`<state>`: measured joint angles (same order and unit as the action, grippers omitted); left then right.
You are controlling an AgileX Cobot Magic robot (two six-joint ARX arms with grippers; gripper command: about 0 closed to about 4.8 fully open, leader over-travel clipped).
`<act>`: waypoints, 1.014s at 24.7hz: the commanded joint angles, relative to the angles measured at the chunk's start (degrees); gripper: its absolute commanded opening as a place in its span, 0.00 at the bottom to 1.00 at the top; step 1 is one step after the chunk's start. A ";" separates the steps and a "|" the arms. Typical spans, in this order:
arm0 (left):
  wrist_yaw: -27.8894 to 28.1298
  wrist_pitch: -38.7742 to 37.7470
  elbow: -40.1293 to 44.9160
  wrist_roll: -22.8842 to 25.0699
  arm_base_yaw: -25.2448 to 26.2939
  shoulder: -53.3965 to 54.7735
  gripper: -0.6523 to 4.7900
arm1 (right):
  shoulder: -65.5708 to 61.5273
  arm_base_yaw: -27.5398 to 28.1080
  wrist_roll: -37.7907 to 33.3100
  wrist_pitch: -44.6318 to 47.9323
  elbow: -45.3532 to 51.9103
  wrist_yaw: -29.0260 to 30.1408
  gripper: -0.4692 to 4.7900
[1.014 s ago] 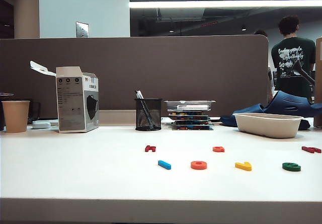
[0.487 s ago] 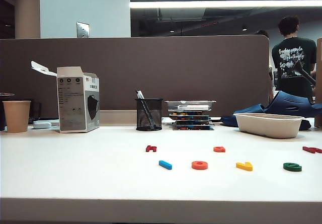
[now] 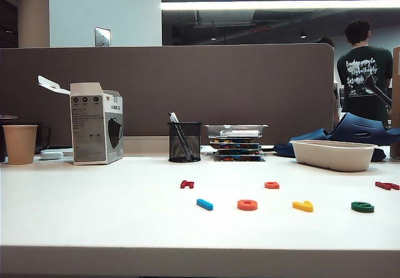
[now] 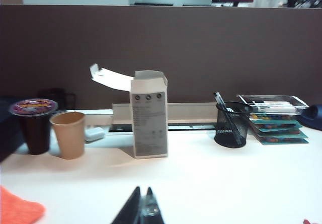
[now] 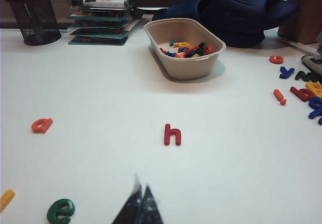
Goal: Select the appropriate letters from the row of letter magnets placed on the table to arrange into the word "love".
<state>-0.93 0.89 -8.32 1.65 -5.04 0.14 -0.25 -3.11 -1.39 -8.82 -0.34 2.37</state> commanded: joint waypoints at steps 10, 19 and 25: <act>-1.79 9.40 7.89 -0.81 0.11 -0.02 0.11 | 0.39 -0.11 3.37 2.64 0.35 -0.96 0.08; -1.75 7.72 7.89 -0.83 0.11 -0.02 0.11 | 0.39 -0.11 3.37 2.64 0.35 -0.96 0.08; -1.75 7.74 7.89 -0.83 0.11 -0.02 0.11 | 0.39 -0.11 3.37 2.64 0.35 -0.96 0.08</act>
